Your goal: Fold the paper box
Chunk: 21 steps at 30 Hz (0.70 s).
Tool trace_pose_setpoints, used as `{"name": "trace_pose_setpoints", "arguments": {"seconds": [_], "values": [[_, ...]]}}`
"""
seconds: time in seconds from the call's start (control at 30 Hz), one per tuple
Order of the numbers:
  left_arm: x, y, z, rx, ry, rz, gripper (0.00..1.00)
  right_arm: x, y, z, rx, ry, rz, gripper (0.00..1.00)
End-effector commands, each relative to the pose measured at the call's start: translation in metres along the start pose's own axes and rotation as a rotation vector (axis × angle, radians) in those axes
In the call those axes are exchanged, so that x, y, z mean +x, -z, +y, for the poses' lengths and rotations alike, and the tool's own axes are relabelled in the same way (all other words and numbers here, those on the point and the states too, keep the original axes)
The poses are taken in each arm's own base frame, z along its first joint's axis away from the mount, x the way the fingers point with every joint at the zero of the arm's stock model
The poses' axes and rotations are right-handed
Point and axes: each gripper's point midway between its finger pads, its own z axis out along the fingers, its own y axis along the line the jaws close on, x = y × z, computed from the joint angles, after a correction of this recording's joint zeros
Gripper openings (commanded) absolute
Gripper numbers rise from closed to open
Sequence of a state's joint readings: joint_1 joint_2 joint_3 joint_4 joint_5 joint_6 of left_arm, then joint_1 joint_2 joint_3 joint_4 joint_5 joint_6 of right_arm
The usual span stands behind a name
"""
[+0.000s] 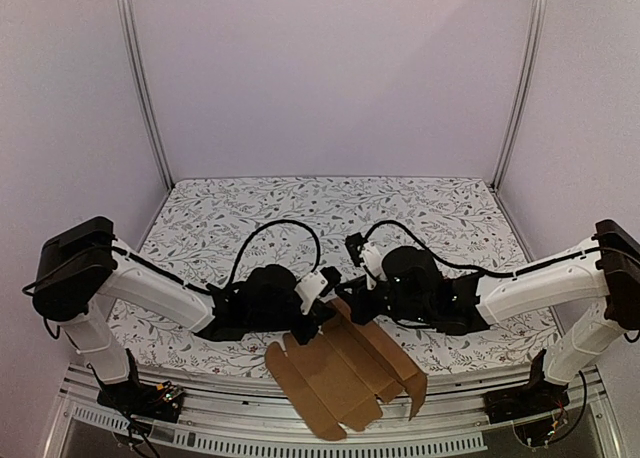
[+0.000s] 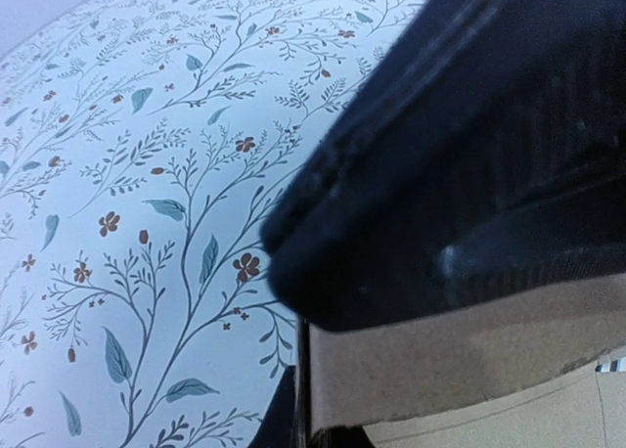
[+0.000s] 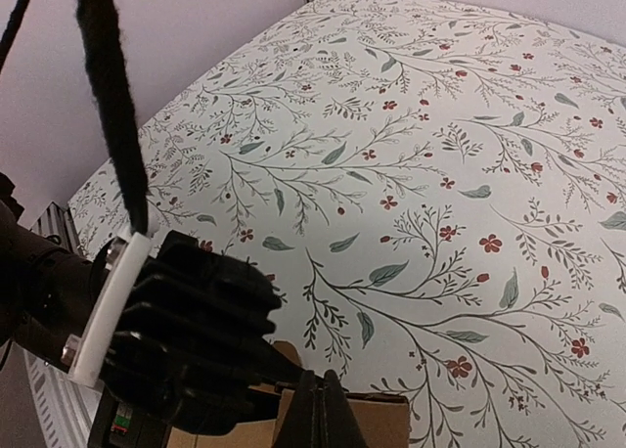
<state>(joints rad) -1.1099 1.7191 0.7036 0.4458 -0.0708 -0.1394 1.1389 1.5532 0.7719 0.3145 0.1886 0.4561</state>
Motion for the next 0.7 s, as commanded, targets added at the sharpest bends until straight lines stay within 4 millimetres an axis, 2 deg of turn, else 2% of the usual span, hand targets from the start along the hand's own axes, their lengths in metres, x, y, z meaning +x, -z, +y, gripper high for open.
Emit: {"name": "trace_pose_setpoints", "arguments": {"seconds": [0.0, 0.17, 0.37, 0.47, 0.67], "values": [[-0.004, -0.005, 0.0, -0.014, -0.008, -0.037, 0.04, -0.008, 0.002, 0.006, -0.011, 0.001, -0.014, 0.0], [-0.001, -0.006, -0.001, -0.009, 0.007, -0.04, 0.04, 0.003, -0.005, 0.006, -0.015, -0.009, 0.011, 0.0], [0.014, -0.007, -0.002, -0.003, 0.026, -0.01, 0.09, 0.029, -0.017, 0.002, 0.005, 0.006, 0.07, 0.0], [0.015, -0.004, -0.003, -0.006, 0.027, -0.012, 0.1, 0.041, -0.019, 0.002, 0.011, 0.014, 0.095, 0.0], [0.018, -0.001, -0.002, -0.013, 0.025, 0.0, 0.19, 0.053, -0.018, 0.0, 0.027, 0.021, 0.115, 0.0]]}}
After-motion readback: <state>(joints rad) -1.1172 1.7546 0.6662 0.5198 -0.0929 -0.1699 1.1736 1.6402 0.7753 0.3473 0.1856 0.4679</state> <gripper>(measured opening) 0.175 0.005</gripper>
